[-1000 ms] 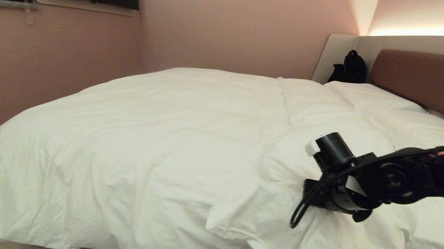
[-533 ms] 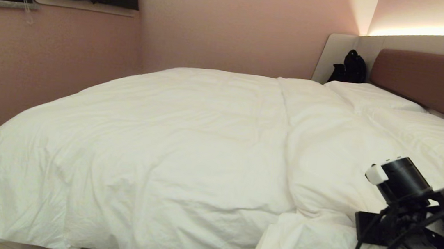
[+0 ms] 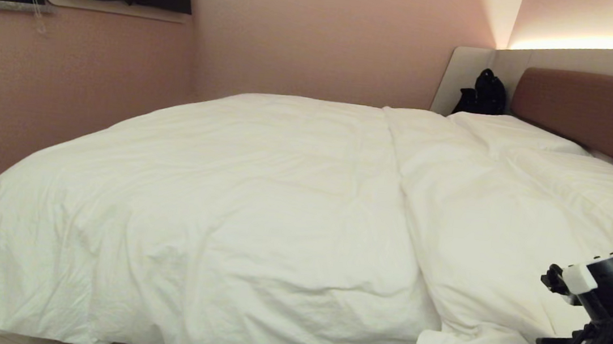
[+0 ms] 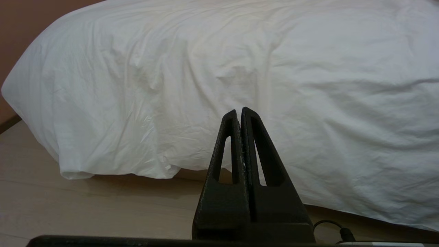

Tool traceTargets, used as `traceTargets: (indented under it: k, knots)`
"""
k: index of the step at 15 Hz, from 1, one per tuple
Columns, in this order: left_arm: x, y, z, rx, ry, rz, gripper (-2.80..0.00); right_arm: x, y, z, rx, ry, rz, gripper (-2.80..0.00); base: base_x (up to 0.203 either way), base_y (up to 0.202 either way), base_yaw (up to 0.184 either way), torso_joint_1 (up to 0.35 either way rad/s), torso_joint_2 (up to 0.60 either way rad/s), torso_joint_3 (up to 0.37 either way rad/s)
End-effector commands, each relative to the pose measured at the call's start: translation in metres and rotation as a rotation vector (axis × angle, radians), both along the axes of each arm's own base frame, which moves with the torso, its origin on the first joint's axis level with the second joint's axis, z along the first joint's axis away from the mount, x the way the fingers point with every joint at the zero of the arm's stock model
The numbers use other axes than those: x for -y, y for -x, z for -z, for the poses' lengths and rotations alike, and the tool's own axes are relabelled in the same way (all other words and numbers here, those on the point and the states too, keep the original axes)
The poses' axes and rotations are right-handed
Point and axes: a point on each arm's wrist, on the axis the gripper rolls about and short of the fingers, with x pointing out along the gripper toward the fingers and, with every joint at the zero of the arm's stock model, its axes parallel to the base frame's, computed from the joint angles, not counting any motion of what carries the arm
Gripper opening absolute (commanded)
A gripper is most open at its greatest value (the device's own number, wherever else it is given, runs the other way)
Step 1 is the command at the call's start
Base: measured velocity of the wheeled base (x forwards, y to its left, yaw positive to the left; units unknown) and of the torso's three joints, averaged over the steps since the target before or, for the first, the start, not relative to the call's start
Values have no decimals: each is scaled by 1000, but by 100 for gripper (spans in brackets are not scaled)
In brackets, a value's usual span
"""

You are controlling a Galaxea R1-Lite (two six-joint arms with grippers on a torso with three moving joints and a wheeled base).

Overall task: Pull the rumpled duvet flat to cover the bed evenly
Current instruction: Flatten the corners of the folded blanket

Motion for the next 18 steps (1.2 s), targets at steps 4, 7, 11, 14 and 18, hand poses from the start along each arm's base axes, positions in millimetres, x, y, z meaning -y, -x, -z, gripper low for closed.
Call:
traceTargets:
  k: [4,7,11,14,18]
  knots:
    - [0,0,0,0,0,0,-280,9,30,9,-31,40,-54,-280,0,0,0,0,0,0]
    - [0,0,0,0,0,0,-280,9,34,11,-35,14,-60,-280,0,0,0,0,0,0]
    - [0,0,0,0,0,0,-280,8,31,11,-45,-27,-76,-280,0,0,0,0,0,0]
    - [0,0,0,0,0,0,-280,7,30,9,-27,-36,-80,-280,0,0,0,0,0,0]
    - [0,0,0,0,0,0,-280,7,27,7,5,-49,-86,-280,0,0,0,0,0,0]
